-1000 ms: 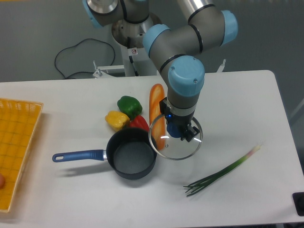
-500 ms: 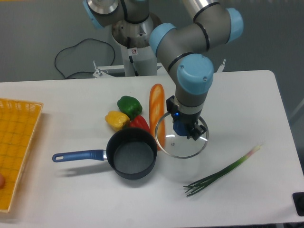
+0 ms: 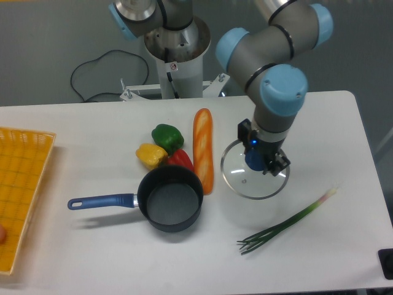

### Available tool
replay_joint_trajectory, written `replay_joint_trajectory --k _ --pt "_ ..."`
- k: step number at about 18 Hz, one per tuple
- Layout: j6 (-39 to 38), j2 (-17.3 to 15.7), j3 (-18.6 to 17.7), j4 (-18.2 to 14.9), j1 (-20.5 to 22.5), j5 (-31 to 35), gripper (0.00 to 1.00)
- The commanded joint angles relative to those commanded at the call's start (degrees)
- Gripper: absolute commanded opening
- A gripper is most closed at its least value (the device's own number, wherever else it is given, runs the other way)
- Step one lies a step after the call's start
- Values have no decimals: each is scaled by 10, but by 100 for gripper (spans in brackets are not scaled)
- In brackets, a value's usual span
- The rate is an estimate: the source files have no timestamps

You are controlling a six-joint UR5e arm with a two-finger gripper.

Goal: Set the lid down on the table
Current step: 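Carry the glass lid away from the baguette toward open table space, then lower the held glass lid flat onto the table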

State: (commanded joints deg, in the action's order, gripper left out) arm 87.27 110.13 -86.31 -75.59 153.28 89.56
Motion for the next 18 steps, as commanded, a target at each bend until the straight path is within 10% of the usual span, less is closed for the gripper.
replay_joint_trajectory --k 13,18 --pt "41 9 -23 5 69 -2 34" --pt "73 10 -61 65 98 -1 34"
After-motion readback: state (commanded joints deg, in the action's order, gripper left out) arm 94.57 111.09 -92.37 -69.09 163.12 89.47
